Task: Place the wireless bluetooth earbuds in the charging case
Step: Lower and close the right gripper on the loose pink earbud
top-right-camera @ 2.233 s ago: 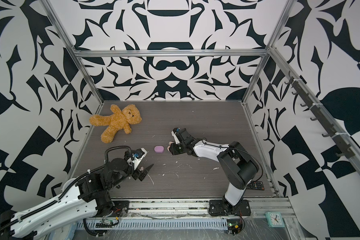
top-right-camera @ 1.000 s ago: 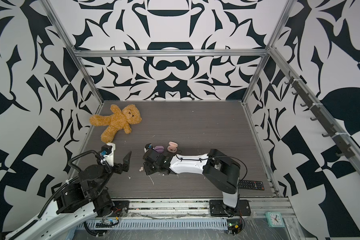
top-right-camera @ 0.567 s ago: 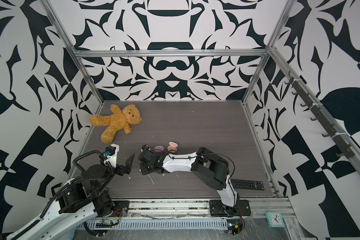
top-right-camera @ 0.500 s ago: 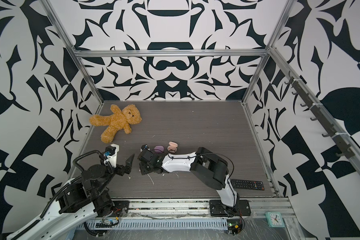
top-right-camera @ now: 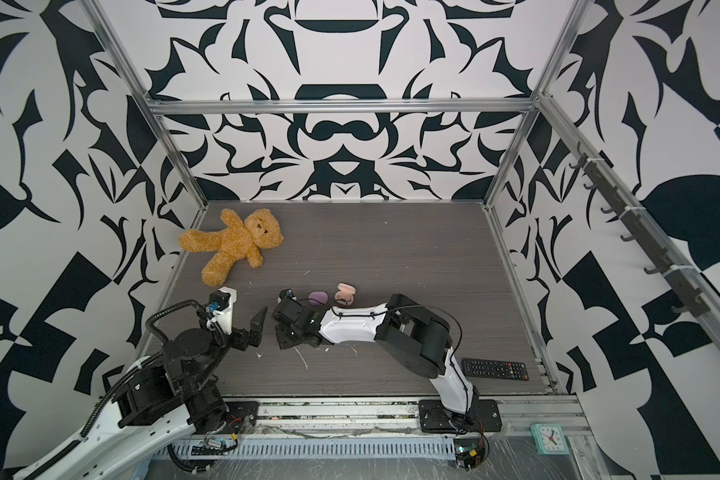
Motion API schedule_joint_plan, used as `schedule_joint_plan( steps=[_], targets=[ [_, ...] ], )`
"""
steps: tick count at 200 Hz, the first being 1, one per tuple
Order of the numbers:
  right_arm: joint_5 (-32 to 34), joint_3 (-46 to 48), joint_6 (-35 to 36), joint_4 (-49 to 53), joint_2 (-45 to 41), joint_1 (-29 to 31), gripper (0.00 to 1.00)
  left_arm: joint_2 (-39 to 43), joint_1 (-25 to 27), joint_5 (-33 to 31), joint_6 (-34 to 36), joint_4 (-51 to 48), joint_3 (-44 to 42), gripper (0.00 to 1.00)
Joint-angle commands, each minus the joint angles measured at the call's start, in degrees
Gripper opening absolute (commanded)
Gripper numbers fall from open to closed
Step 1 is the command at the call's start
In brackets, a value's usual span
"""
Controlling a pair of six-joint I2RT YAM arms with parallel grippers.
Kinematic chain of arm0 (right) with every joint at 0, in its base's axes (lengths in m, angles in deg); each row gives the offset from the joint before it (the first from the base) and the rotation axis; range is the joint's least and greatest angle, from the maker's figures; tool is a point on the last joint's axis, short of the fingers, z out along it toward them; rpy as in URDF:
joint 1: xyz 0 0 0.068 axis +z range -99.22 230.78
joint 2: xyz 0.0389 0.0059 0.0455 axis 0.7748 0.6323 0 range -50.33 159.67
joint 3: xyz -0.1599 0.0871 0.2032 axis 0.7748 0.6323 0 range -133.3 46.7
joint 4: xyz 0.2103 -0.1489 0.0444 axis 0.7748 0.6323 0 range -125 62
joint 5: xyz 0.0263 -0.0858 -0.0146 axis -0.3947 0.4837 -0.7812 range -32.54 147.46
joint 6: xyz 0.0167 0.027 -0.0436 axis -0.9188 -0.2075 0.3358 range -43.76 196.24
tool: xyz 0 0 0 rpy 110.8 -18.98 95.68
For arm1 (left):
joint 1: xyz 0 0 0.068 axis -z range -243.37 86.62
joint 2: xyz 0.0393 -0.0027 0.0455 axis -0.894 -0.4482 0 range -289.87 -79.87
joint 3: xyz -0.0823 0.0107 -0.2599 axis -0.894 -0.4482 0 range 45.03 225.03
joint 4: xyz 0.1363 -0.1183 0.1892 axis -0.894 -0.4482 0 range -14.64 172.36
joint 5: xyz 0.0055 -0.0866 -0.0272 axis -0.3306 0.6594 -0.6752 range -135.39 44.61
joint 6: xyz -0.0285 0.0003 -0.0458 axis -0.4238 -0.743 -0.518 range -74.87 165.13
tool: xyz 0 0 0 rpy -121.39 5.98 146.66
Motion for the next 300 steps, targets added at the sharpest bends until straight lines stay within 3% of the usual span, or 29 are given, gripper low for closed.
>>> schedule_joint_plan(
  steps=[1,300],
  targets=[
    [-0.3,-2.1,-0.3,0.6,-0.1,0.3,0.31,1.0,-0.3,-0.8,-0.7,0.4,-0.5,0.99],
    [0.0,-8.0,-0.2,4.1,4.3,1.1,0.24,2.0,-0.3,0.2,-0.3,0.9,-1.1,0.99]
  ],
)
